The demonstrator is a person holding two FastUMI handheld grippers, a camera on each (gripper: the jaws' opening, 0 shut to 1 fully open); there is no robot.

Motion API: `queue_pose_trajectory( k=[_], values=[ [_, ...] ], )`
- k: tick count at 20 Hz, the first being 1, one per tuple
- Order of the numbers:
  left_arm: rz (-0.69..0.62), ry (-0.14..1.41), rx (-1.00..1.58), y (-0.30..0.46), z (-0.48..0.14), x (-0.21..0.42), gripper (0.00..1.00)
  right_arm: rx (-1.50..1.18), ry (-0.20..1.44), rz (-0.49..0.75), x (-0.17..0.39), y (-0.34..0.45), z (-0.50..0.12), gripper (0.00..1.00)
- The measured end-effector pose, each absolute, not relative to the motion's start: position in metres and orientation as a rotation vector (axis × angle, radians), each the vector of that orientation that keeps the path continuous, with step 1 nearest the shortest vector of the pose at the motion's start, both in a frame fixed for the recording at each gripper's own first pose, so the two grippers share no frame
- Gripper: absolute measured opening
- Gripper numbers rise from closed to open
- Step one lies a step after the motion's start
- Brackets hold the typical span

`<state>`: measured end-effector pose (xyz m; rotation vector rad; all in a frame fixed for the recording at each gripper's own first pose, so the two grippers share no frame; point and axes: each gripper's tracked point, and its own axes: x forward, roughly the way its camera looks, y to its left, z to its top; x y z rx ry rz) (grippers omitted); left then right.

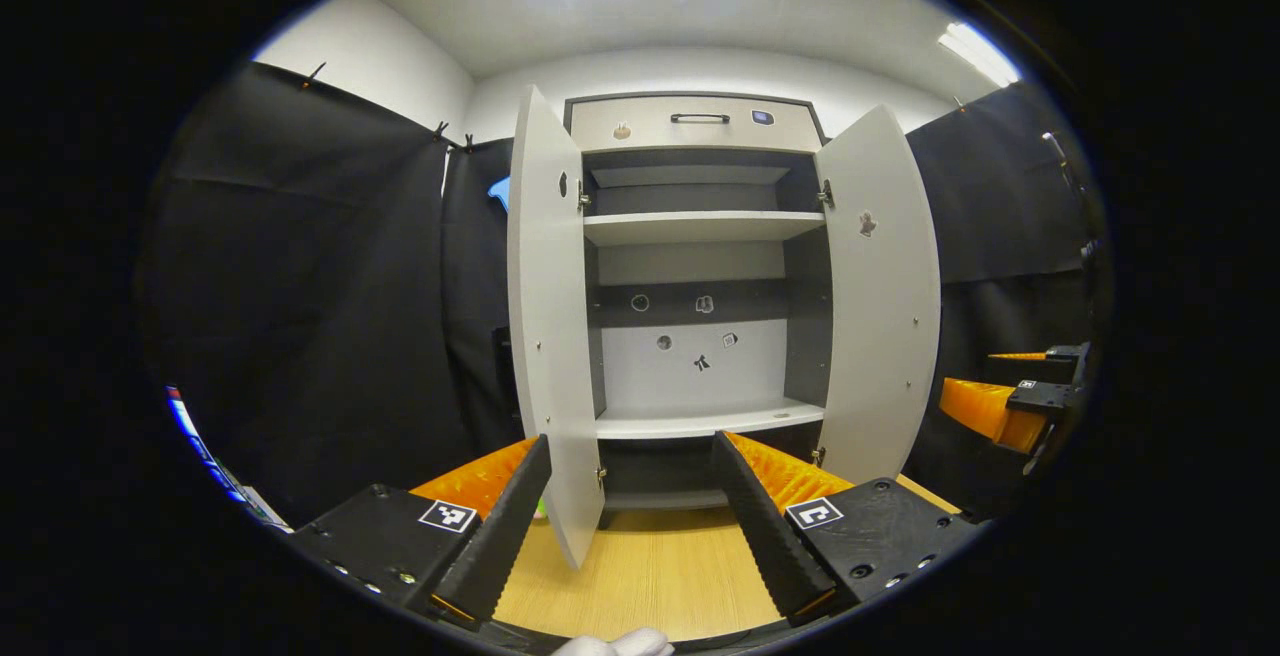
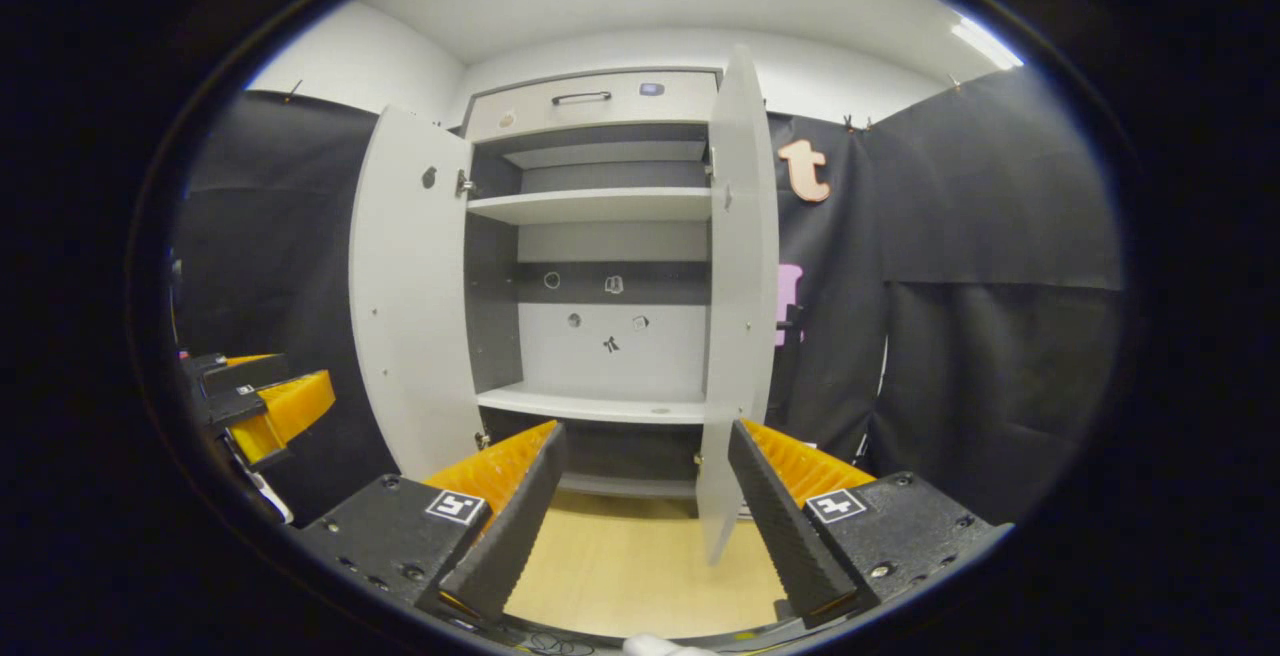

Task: Open the right door of the double-door shoe cabinet with the right hand, and open the left door with the left hand.

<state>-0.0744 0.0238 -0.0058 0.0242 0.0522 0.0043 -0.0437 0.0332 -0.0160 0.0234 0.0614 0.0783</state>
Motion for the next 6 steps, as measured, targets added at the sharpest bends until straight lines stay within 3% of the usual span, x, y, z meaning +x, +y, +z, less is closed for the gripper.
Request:
queue_pose_trajectory(
  k=[6],
  values=[
    [-0.011, 0.055, 0.032, 0.0214, -0.004, -0.072, 0.96, 0.026, 0.051, 0.07, -0.0437, 0.0333, -0.0124, 1.0]
  ],
)
